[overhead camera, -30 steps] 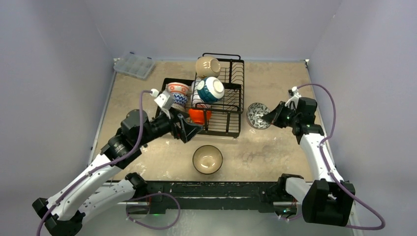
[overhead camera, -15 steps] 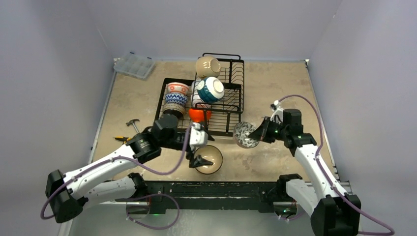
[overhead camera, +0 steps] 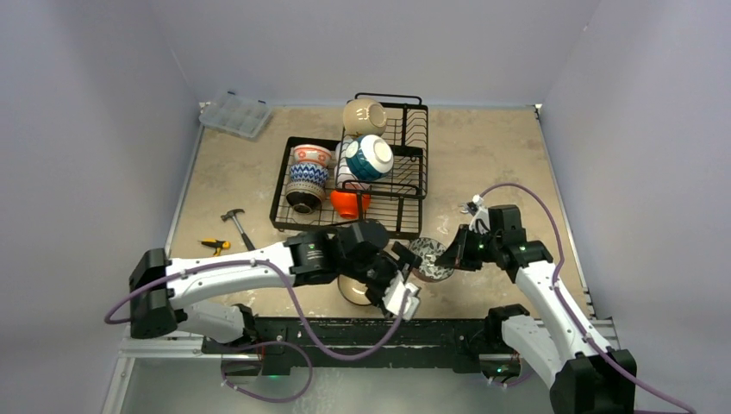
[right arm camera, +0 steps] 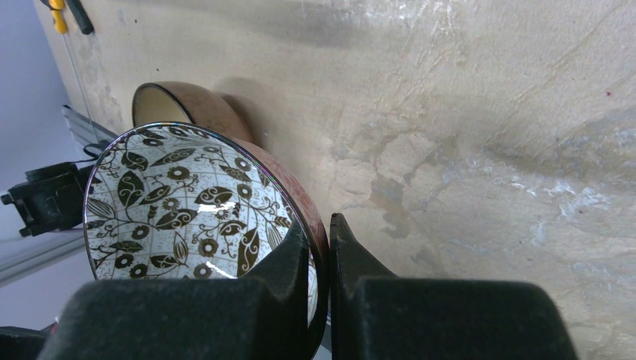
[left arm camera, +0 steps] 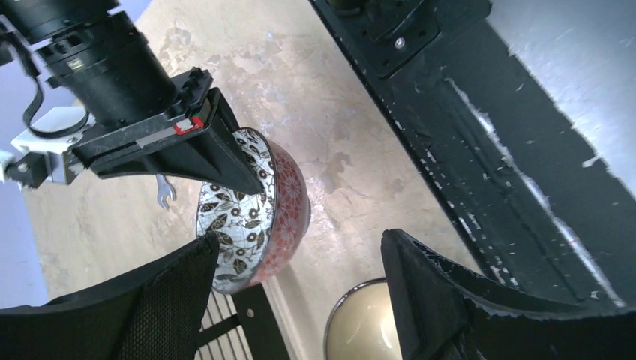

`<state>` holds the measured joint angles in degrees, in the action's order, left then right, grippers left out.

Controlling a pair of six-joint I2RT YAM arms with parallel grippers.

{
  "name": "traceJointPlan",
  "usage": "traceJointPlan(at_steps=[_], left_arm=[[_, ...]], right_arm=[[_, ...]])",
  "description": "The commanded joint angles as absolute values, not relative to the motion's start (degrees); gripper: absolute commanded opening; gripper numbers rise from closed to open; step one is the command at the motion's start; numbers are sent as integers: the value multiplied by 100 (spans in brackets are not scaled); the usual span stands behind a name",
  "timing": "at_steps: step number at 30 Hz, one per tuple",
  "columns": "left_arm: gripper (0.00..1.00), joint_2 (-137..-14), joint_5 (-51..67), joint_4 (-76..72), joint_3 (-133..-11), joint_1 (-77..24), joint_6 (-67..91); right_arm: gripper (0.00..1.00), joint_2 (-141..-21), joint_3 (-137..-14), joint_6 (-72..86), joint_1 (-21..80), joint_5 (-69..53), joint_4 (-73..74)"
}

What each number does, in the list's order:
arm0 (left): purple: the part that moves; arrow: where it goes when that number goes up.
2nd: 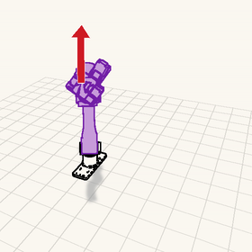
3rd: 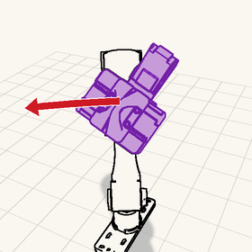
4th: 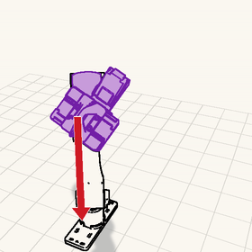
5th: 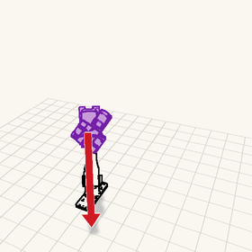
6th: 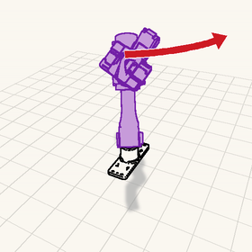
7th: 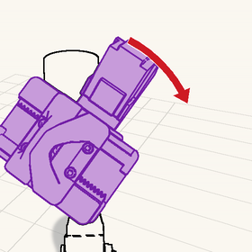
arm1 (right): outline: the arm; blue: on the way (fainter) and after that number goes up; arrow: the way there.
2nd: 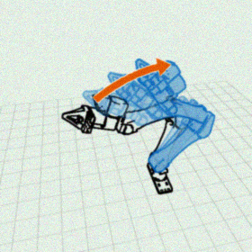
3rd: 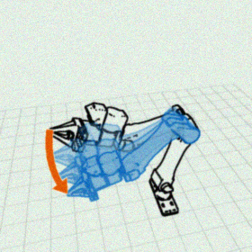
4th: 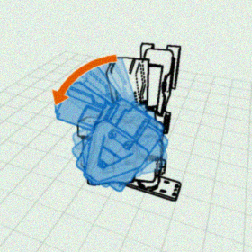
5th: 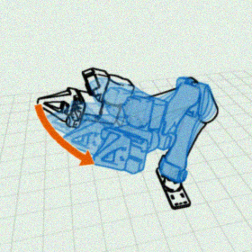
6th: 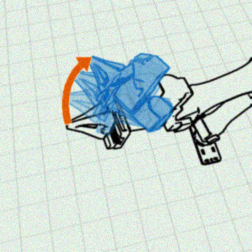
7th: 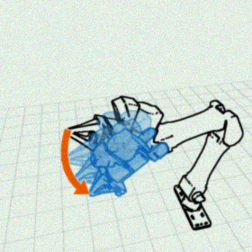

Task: Load the bowls into the dish rack
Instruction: Turn the bowl upside down on the dish rack.

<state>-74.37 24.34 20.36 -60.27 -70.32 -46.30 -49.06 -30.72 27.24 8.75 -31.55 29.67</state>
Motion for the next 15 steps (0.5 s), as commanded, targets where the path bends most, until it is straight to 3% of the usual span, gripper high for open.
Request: traceJointPlan(at_steps=[1,15], left_arm=[[75,-8089,1644,2426,-6584,-7315,-5365],[29,-9353,613,2452,-7172,-7567,-5010]], right_arm=[[0,-4847,-3229,2600,920,-3195,3134],[0,-4858,-3382,2470,923,-3243,3151]])
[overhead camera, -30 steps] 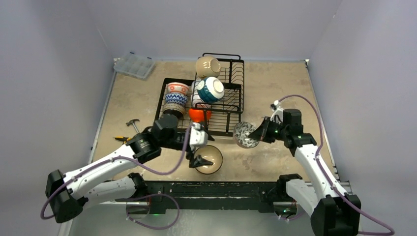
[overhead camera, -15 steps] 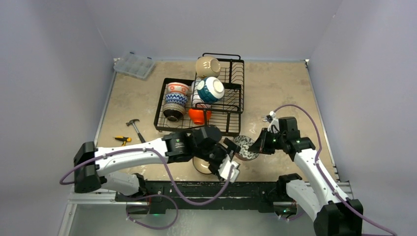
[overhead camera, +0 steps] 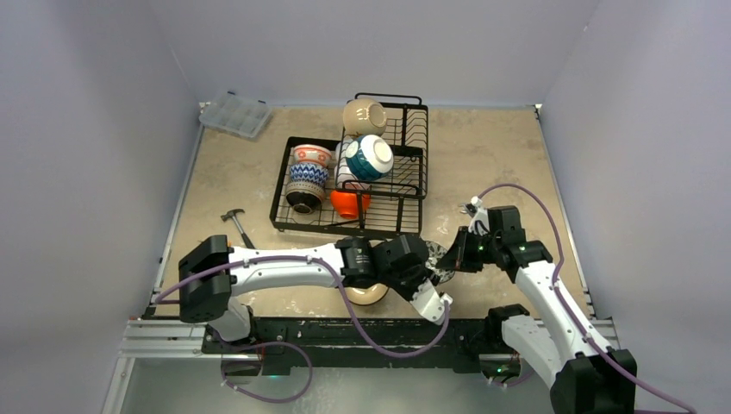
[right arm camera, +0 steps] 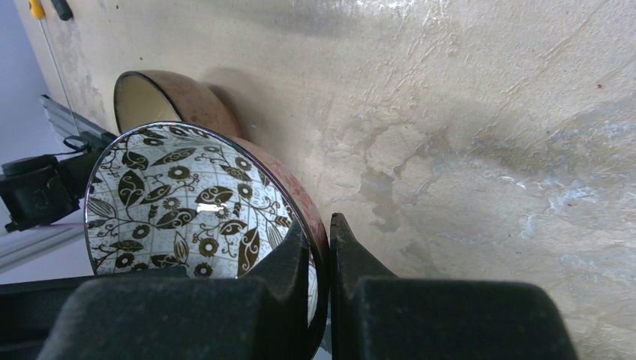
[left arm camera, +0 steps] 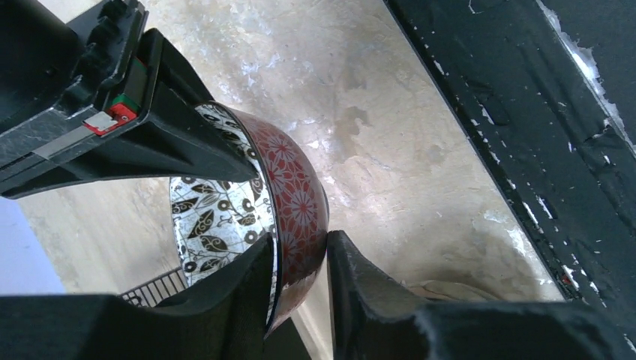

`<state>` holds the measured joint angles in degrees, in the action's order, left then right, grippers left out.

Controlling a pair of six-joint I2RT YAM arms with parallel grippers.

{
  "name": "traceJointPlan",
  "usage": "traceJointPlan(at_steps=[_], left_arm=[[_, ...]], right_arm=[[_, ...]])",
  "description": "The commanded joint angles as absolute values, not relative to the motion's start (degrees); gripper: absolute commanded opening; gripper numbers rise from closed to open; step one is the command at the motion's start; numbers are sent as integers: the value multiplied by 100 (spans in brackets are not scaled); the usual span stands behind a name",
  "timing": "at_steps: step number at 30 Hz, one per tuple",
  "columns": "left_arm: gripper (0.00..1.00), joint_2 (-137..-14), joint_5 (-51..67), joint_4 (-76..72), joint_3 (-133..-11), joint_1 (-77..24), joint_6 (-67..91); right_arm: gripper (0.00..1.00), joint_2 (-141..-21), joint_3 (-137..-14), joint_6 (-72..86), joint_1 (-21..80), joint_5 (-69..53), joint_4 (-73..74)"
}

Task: Load the bowls into the dish rack
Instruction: Turn the bowl upside down on the dish rack.

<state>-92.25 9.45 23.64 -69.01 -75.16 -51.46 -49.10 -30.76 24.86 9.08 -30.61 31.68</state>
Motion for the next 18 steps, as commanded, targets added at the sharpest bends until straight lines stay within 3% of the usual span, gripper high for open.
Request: traceJointPlan(at_steps=[1,3,4,6,8,13,15,18], left_arm=[[24,-9370,586,2433,-7164,-7572,-5007],[12,-9393,523,2398,-7148,-7565,-4978],[0,-9390,485,2404,-7139,-7567,-4968],[0,-9347,389,2413,-7103,-7572,-4926],[0,-9160,276,2255,-6937,-7566,-4866],[0,-8453,103,1357,-6173,-7568,-4510],[0,-8136,82,950,-5826,-7572,-4265],[0,-7666,75,241,-5248,-7567,-3828]], right_arm=[[0,-4863,-3400,2455,923,-3243,3142],[0,-4863,-3409,2435,923,-3218,3119],[0,-4863,-3396,2430,924,-3243,3092],[6,-4865,-3401,2434,924,-3248,3061],[22,-4823,-3469,2408,926,-3266,3064],[75,-4392,-3768,2565,923,-3410,3125],[88,-4158,-3819,2734,917,-3410,3078],[98,-3859,-3800,3073,915,-3514,2934]])
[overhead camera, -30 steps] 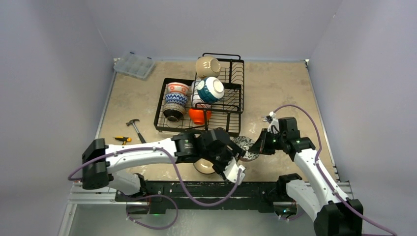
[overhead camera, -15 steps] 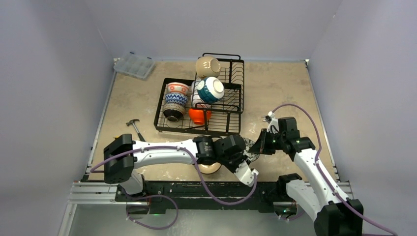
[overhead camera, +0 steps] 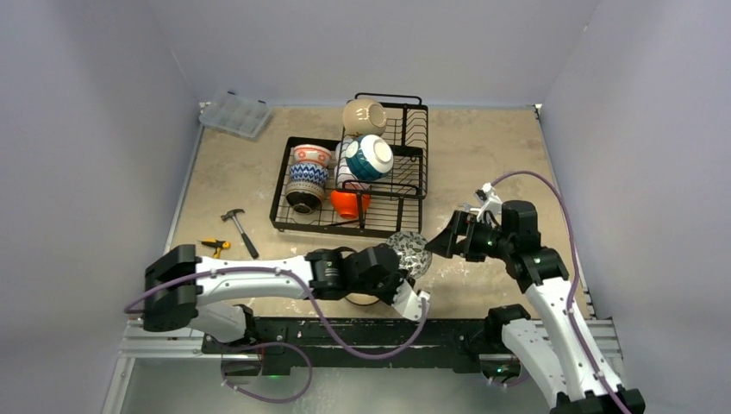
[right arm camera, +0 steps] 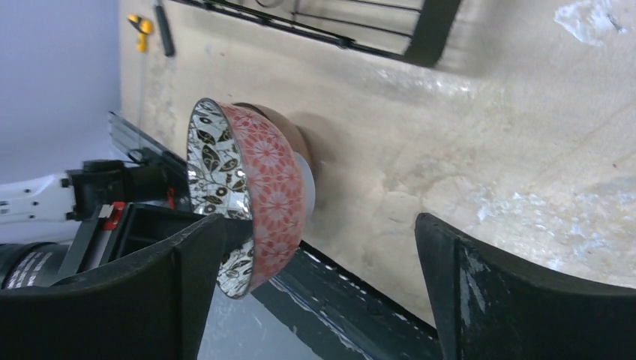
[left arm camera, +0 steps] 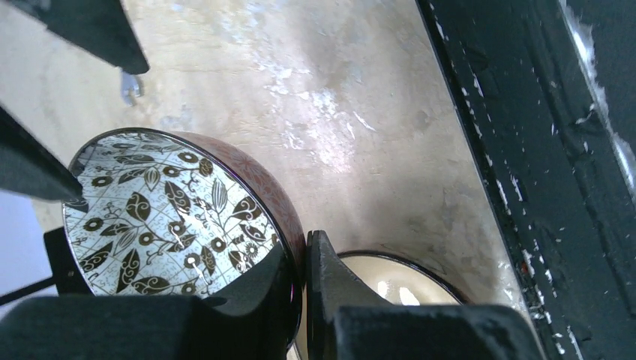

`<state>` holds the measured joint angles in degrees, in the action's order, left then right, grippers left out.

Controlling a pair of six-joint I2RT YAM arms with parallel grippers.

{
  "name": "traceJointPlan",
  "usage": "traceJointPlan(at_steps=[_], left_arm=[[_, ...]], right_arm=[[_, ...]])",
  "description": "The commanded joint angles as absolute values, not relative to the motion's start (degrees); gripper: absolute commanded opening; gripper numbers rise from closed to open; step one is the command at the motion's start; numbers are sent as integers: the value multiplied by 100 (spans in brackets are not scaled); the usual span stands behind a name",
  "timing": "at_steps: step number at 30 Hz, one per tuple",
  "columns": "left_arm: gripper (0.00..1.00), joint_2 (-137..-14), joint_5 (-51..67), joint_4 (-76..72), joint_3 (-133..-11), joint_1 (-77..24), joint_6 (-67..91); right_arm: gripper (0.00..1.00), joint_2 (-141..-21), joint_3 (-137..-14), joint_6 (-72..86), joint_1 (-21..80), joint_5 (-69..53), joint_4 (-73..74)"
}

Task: Load the bowls into the dish rack
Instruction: Turn the bowl upside down on the dish rack.

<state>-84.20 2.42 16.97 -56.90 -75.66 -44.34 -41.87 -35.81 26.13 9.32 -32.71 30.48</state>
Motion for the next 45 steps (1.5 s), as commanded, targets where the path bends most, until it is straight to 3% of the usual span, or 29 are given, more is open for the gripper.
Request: traceJointPlan(at_steps=[1,12,32,37,43,45], left_arm=[[0,-7542,71,-20,-5069,-7561,-3665],[0,-6922,316,-2215,-3907,-7563,-2656],[0,-7681,390,-2218,-4638,-7559,-3049],[0,-7826,392,-2162,-4721,-7559,-3092],[0,-7916,320,-2054,-4723,-7559,-3088],[0,-7919,287,-2040,-4713,-7564,-3101]], right_arm=[[99,-3786,-3743,3201,916,-3630,2836],[99,-3683,-3112,3981,915,-4904,1742],[94,-4169,-2616,4516,915,-5853,581],[80,-4151,-2619,4734,915,-6049,167],[42,-4081,-2607,4745,914,-6125,70],[42,-4065,-2572,4760,919,-6170,43]])
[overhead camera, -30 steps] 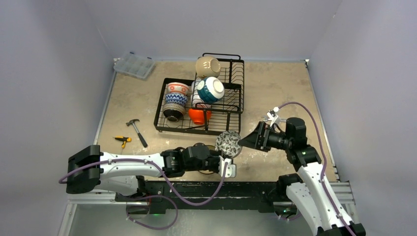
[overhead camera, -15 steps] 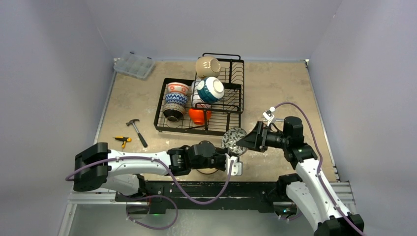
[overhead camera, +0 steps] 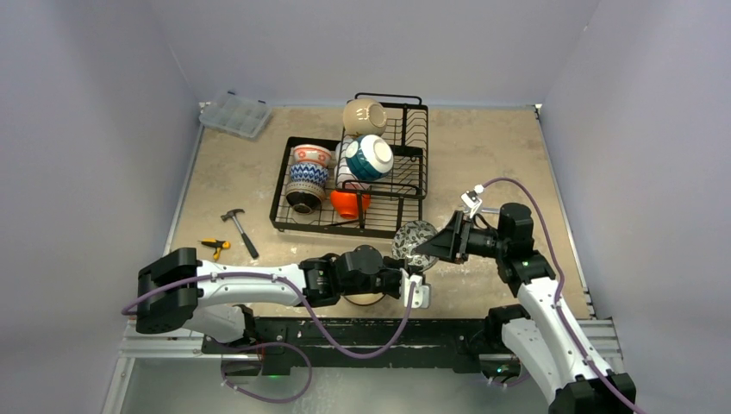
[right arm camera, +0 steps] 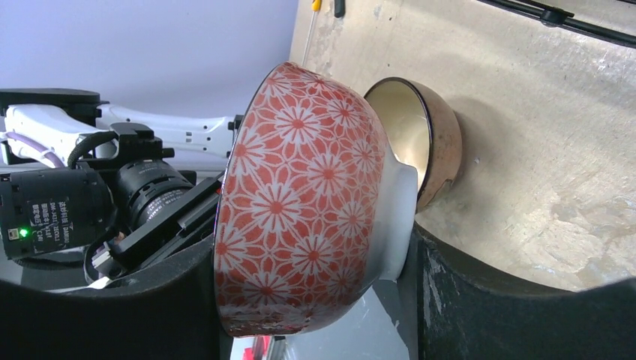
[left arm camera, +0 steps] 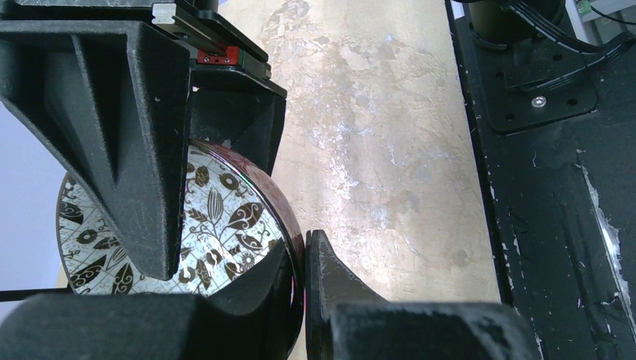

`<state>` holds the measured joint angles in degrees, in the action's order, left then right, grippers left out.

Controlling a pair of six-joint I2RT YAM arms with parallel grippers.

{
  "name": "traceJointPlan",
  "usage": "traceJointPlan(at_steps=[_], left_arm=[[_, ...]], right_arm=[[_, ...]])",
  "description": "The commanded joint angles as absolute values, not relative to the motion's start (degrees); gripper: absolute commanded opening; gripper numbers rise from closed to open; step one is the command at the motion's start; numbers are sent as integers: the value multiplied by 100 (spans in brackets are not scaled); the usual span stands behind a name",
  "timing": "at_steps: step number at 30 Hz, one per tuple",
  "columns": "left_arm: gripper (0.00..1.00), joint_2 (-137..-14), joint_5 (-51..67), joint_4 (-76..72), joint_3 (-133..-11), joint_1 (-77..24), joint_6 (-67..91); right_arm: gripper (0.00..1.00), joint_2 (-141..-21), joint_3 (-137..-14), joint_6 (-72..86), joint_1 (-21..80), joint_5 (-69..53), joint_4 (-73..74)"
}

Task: Load the bowls into the dish rack
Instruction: Turn the bowl upside down on the dish rack.

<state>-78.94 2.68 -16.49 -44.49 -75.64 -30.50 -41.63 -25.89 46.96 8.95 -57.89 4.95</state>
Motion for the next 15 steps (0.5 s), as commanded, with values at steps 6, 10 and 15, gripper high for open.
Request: traceJointPlan(at_steps=[6,10,15], left_arm=[[0,-7897,245,-1991,-4646,-7543,-3126],[0,-7856,244,-1990,-4601,-7520,-3121],[0,-7840,257,-2024,-4563,-7504,-3110]], right_arm=[[71,-3996,-2592,4786,914,-6411,-48],[82,-3931,-2576,4798,918,-6585,-205],[76,-3928,-2575,4890,917,-6687,-387]])
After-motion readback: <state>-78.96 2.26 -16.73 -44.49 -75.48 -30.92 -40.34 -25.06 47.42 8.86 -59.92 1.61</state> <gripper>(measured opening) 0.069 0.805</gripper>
